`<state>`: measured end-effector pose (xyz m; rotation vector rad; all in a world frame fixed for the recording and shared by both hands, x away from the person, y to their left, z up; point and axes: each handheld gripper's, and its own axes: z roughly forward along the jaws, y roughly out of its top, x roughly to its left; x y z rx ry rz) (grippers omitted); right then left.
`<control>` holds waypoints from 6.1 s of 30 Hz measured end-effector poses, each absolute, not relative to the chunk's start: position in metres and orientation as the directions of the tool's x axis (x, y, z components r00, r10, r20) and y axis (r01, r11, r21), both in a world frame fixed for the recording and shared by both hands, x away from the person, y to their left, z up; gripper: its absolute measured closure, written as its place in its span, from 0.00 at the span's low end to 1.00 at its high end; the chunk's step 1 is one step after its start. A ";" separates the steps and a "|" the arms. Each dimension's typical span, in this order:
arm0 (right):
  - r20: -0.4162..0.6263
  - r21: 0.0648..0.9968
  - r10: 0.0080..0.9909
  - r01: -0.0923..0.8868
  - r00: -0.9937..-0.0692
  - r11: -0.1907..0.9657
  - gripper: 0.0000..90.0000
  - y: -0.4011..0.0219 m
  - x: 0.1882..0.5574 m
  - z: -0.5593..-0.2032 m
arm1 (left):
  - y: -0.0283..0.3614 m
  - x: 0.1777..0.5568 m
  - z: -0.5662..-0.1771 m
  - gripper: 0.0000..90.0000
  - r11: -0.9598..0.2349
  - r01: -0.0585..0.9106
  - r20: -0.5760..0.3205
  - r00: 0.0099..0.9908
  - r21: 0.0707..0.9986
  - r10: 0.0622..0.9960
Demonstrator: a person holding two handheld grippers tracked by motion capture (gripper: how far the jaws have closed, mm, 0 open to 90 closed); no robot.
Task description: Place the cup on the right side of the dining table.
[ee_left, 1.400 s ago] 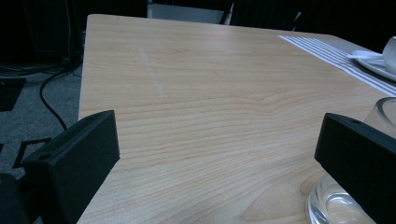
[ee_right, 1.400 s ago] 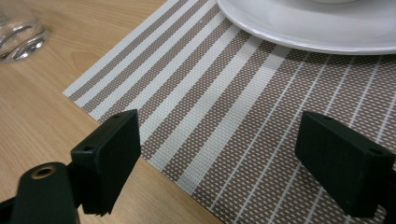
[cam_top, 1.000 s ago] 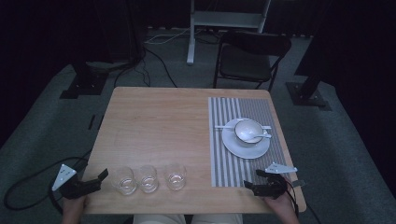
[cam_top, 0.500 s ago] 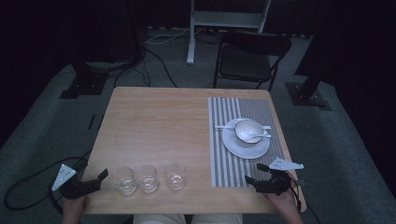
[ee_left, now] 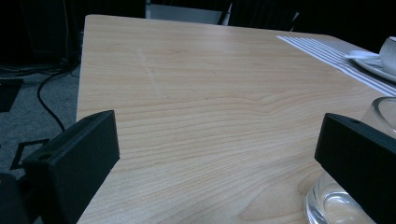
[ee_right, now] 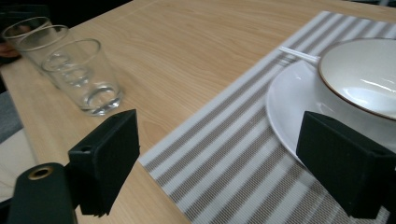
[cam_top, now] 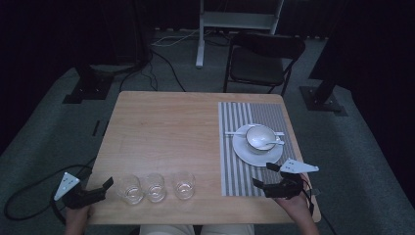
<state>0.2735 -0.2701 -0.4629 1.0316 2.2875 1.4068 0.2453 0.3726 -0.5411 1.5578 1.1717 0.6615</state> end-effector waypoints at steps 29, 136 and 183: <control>0.127 0.842 0.495 0.357 -0.860 0.404 0.14 -0.167 0.301 -0.471 | 0.373 0.245 -0.541 0.00 0.009 0.347 -0.150 0.383 0.938 0.912; 0.046 0.895 0.481 0.250 -0.875 0.370 0.22 -0.082 0.353 -0.415 | 0.375 0.245 -0.541 0.00 0.018 0.350 -0.163 0.392 0.937 0.905; 0.146 0.734 0.933 0.668 -0.330 0.121 0.22 -0.204 0.567 -0.434 | 0.377 0.245 -0.542 0.00 0.029 0.362 -0.177 0.384 0.932 0.906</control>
